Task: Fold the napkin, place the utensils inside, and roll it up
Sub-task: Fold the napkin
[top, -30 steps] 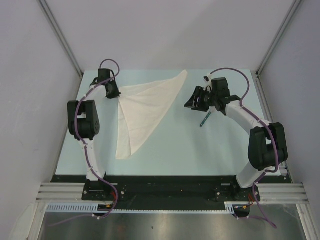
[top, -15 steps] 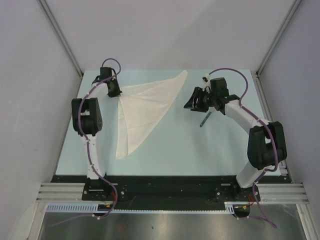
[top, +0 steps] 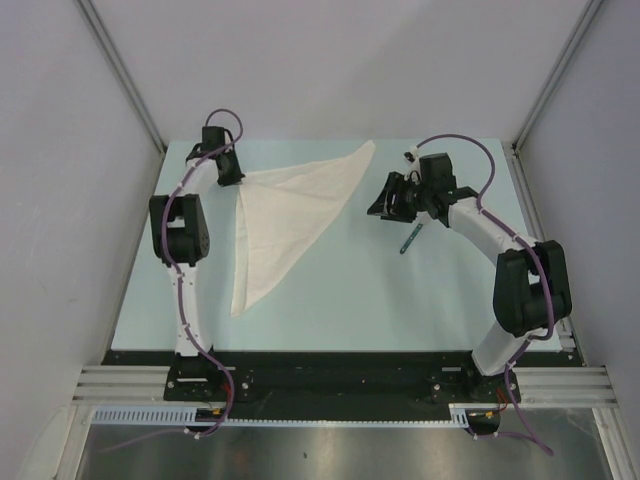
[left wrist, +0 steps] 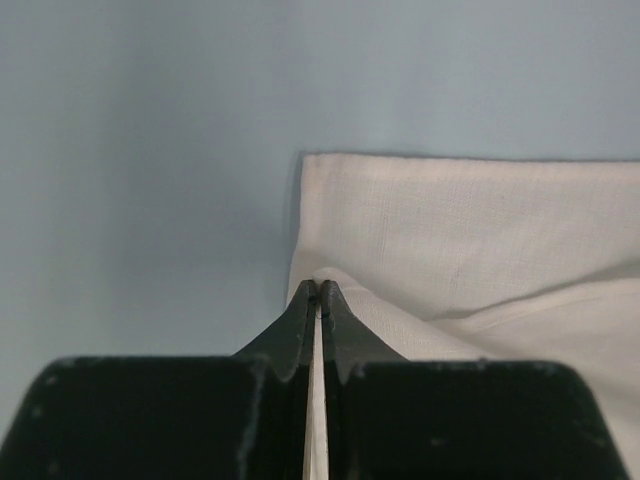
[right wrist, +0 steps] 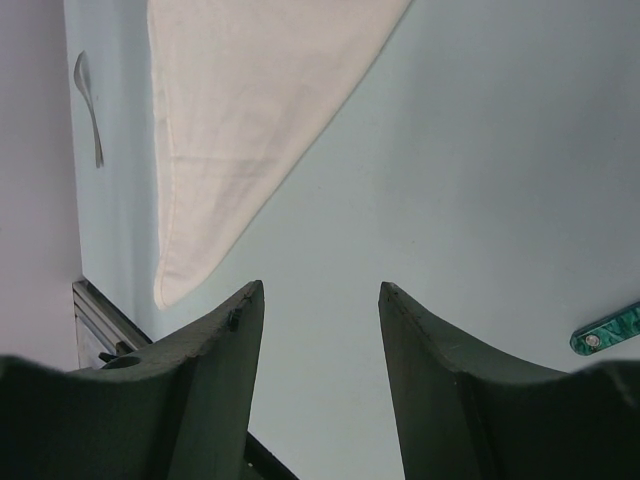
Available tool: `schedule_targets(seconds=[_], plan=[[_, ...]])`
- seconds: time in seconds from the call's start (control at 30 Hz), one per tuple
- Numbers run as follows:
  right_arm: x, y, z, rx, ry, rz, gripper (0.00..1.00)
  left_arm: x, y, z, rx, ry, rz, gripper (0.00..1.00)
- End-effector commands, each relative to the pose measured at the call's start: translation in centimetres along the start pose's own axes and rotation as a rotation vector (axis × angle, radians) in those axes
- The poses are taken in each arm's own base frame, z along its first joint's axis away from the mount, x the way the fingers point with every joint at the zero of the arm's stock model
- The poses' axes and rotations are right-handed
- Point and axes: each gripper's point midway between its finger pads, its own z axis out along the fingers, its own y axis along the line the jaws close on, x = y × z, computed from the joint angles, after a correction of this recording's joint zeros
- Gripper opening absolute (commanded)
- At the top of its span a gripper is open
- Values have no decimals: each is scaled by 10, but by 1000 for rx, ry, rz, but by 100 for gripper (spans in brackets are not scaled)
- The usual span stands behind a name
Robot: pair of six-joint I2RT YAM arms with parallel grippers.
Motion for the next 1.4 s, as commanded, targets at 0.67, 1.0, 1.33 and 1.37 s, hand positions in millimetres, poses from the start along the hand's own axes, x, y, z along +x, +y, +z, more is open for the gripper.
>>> schedule_targets(seconds=[0.67,1.0,1.33,1.37], plan=[[-9,-2,22,9,22,-8,55,-64,-4,8,48,-176,41,4],[-5,-7,30,14,45,-4,55,-84,-13,-3,82,-239,30,2],[-3,-9,36,16,60,4,55,-97,-11,-5,91,-267,23,1],[-3,-11,36,18,61,6,55,-99,-9,-6,91,-272,23,1]])
